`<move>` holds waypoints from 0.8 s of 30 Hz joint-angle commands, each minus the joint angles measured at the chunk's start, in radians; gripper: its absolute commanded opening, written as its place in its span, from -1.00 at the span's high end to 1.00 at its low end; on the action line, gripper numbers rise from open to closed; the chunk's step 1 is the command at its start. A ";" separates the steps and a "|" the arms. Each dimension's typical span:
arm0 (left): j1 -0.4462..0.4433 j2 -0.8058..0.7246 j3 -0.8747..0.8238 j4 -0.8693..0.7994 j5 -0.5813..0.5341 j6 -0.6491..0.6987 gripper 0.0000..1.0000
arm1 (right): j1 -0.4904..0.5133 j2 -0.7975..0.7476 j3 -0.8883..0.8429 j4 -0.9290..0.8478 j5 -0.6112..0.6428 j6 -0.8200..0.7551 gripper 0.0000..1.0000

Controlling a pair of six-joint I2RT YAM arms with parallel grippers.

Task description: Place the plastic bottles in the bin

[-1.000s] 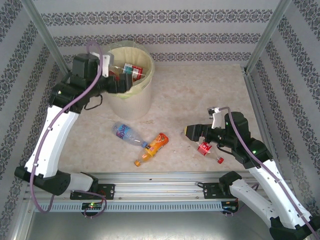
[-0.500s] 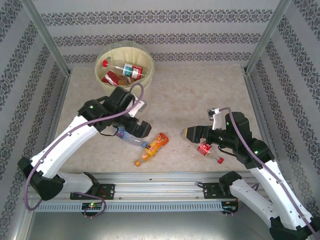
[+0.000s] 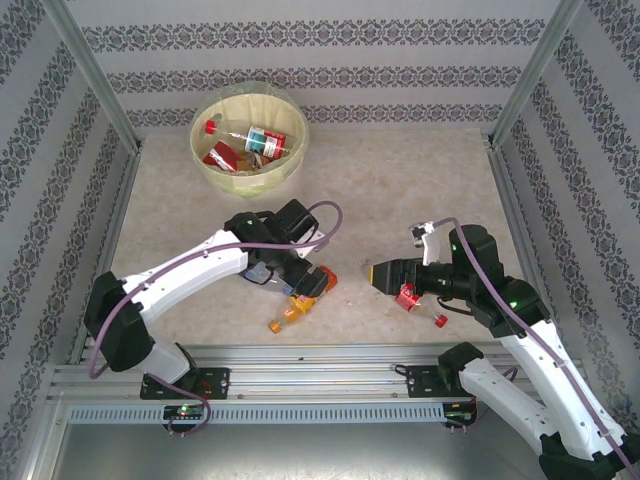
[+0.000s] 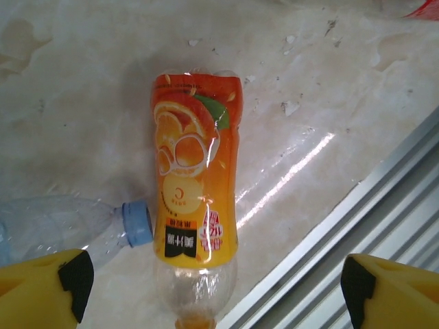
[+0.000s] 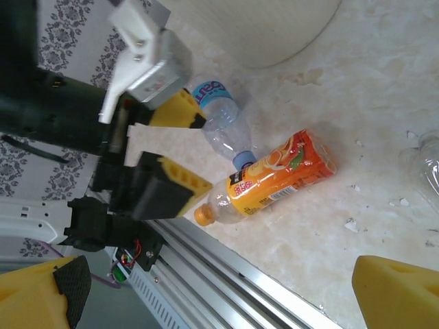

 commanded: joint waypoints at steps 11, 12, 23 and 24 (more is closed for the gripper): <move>-0.048 0.153 -0.084 0.180 -0.052 -0.056 -0.70 | -0.009 -0.006 0.026 -0.036 0.013 -0.035 -0.96; -0.048 0.166 -0.084 0.185 -0.059 -0.059 -0.69 | -0.009 -0.007 0.026 -0.038 0.017 -0.035 -0.96; -0.048 0.287 -0.056 0.245 -0.082 -0.077 -0.63 | -0.009 -0.008 0.031 -0.042 0.064 -0.038 -0.96; -0.048 0.296 -0.054 0.251 -0.076 -0.078 -0.60 | -0.009 -0.009 0.032 -0.045 0.066 -0.039 -0.96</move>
